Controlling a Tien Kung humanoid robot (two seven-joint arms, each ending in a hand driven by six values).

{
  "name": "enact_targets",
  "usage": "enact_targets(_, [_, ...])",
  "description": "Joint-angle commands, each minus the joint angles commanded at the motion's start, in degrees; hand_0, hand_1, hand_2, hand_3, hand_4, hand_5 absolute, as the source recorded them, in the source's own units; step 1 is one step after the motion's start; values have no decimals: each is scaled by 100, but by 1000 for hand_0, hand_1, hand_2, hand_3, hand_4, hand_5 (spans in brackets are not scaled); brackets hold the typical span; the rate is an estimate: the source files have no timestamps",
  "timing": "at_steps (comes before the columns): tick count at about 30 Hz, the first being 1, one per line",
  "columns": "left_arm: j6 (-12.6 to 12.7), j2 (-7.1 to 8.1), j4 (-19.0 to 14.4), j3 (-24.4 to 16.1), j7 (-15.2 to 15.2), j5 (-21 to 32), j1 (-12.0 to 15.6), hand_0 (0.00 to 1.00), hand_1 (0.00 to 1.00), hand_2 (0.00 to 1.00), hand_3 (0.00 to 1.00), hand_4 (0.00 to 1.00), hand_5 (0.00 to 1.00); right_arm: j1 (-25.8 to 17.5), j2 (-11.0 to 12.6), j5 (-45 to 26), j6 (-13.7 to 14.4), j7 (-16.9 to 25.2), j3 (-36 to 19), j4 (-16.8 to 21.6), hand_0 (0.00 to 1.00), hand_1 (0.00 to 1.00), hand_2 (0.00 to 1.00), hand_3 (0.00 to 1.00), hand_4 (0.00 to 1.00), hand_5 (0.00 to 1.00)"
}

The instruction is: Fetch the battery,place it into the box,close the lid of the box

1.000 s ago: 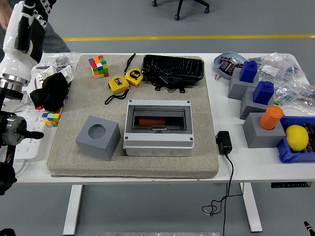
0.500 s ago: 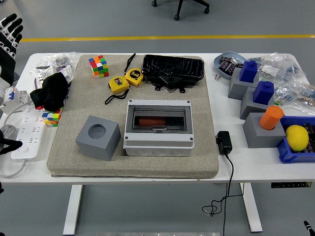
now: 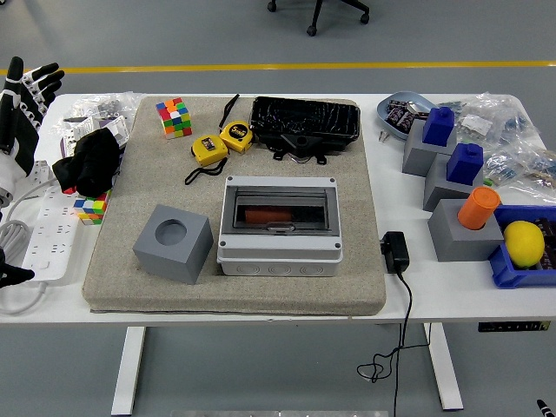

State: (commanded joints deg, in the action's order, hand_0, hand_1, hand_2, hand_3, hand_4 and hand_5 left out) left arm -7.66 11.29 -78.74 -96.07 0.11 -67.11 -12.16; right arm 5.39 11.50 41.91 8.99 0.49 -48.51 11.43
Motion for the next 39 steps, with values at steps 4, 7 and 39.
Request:
enact_targets(4, [-575,-5,16,89,442,55,25,998,942,888,854,998,998,12,4,26,-3,13,-20,29,826,747,716,712,998,998])
enact_targets(7, [-615,-55,144,121,460,131,26,998,942,888,854,998,998,16,10,13,-3,21,-10,33,826,747,716,712,998,998])
enact_targets(39, [49,-320,329,-79,-60,434,65,793,790,758,747,998,998,16,-15,147,3,21,-82,23,798,703,690,698,998,978])
